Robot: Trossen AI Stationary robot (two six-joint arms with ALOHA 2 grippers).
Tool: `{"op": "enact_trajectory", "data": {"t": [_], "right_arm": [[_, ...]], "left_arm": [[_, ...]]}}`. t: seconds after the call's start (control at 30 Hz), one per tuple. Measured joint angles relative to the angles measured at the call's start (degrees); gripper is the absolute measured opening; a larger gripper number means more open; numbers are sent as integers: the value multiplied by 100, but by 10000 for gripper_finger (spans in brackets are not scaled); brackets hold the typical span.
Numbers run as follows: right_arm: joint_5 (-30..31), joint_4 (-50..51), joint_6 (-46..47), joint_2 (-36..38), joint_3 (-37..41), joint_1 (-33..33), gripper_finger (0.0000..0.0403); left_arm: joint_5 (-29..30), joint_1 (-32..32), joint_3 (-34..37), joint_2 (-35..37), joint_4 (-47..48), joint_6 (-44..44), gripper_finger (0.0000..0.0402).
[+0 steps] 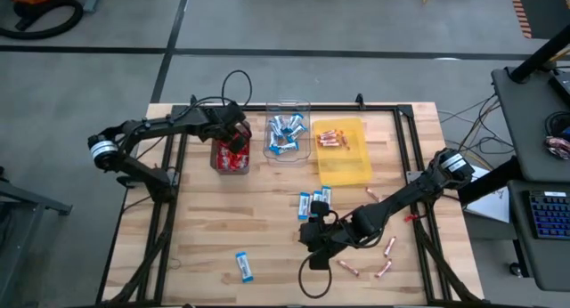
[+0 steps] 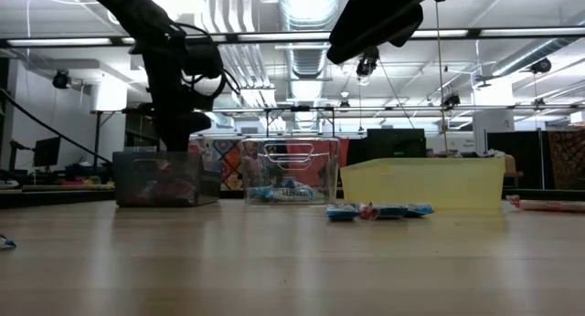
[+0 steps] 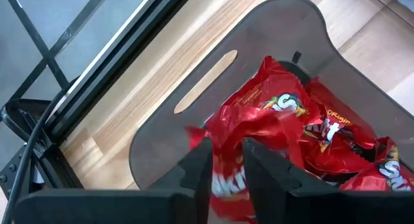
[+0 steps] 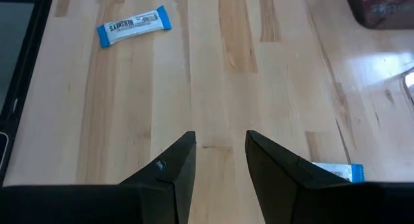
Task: Sort candy
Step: Put the red candy into the black bin, then put the white-red candy into the yellow bin
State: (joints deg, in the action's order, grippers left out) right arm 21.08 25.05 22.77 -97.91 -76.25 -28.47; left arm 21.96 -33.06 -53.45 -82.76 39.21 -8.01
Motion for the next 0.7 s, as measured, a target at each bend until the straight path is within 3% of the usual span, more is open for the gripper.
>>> {"op": "enact_trajectory", "data": {"t": [0.37, 0.6, 0.7], "right_arm": [[-3, 304, 378, 165, -46, 0, 128], [17, 907, 867, 619, -42, 0, 127], [391, 1071, 1023, 801, -42, 0, 127]], "left_arm": [[0, 355, 2, 678, 238, -3, 102], [-1, 1503, 2, 1535, 185, -366, 100], [-2, 2198, 60, 1832, -90, -462, 100]]}}
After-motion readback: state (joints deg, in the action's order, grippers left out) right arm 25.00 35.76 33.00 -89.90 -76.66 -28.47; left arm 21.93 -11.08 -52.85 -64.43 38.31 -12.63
